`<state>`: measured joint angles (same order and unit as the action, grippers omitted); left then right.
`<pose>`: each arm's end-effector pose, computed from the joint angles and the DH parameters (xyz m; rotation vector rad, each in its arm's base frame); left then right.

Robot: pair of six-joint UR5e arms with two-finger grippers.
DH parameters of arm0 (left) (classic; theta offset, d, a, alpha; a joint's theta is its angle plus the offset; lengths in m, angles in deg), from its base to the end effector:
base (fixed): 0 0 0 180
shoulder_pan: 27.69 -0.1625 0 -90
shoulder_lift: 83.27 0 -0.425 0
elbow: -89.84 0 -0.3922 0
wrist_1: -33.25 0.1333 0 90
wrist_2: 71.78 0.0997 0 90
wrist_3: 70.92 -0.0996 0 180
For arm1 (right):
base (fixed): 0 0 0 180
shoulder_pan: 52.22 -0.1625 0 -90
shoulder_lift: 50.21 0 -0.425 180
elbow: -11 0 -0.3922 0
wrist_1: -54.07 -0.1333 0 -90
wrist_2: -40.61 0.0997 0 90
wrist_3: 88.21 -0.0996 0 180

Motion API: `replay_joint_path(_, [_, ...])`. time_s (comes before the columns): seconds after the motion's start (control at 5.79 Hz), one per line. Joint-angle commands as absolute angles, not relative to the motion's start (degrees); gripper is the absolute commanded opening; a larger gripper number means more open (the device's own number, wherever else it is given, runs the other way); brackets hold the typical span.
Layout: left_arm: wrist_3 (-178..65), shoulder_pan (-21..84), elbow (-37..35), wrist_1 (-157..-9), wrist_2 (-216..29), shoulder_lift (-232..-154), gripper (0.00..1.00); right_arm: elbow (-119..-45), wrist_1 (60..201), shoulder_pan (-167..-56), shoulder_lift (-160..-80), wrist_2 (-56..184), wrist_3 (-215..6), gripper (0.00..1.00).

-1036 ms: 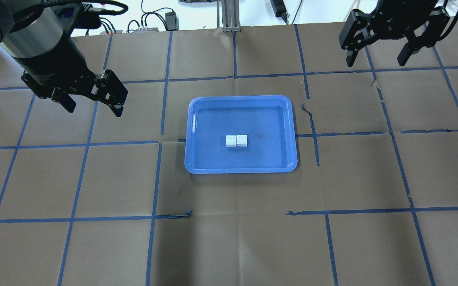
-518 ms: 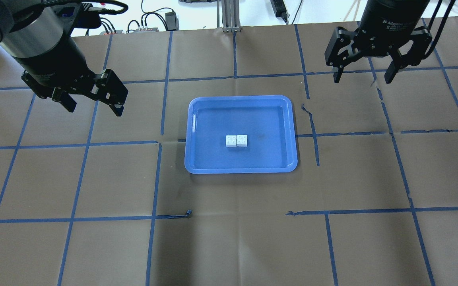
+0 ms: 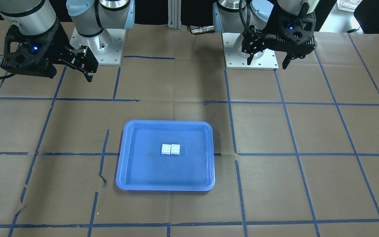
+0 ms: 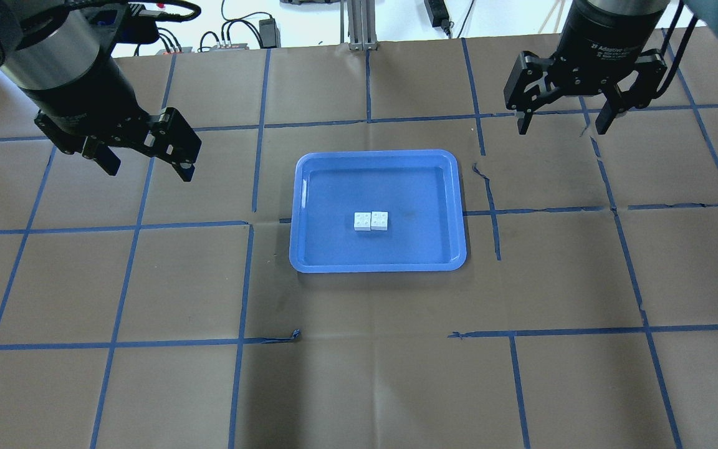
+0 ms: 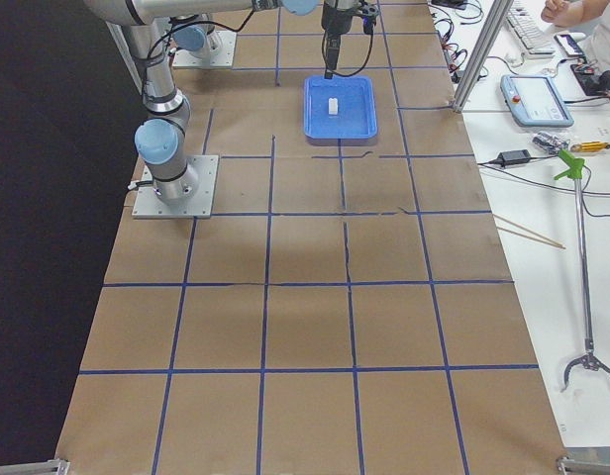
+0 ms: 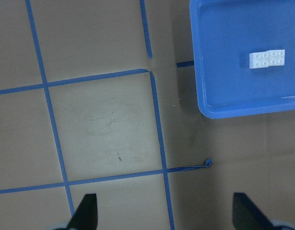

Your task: Assemble white blocks and place on blue tray

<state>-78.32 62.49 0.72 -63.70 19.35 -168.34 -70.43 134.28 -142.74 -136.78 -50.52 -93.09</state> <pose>-0.1328 -0.4509 0.5241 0.2067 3.1161 0.0329 0.1359 -0.5061 0.5145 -0.1173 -3.1134 -0.1249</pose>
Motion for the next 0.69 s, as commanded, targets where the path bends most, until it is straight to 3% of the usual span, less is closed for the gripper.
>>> replay_joint_path(0.0, [-78.3,62.49,0.72,-63.7,19.36,-168.34,0.99,-70.47,134.4,-142.66,-136.69,-50.53,-93.05,1.0])
replay_joint_path(0.52, [-78.3,62.49,0.72,-63.78,19.45,-168.26,0.99,-70.47,134.23,-142.39,-136.69,-50.62,-92.87,1.0])
